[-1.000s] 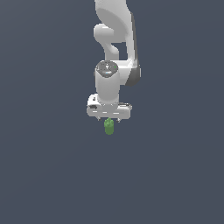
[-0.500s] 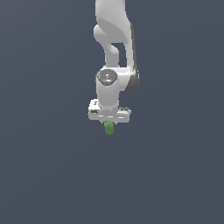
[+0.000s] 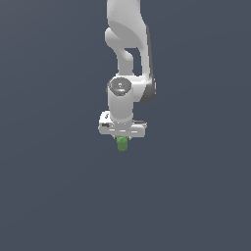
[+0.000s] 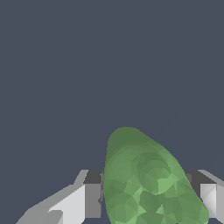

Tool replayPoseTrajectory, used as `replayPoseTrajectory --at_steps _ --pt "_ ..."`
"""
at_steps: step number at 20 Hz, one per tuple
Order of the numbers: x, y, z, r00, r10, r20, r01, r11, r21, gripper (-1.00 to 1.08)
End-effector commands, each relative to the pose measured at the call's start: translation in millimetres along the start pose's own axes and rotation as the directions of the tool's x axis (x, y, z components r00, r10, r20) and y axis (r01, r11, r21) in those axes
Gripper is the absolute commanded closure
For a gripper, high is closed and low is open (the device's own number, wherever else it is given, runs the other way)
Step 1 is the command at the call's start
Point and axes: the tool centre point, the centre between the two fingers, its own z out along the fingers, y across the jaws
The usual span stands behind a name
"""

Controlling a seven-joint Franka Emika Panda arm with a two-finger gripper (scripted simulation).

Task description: Pick up the object and move it to a goal position.

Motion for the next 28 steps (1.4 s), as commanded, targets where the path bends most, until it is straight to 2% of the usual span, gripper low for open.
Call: replayPoseTrajectory --at_steps 1,7,13,28 --pt "0.0 0.1 -0.1 1.0 0.0 0.0 0.0 1.0 0.0 1.08" --pt "0.6 3.3 -15.3 1.0 0.0 0.0 0.0 1.0 0.0 1.08" --pt "2.2 11.0 -52.2 1.0 0.0 0.0 0.0 1.0 0.0 1.08" --pt "10.4 43.4 -206.3 1.0 0.0 0.0 0.0 1.0 0.001 1.08"
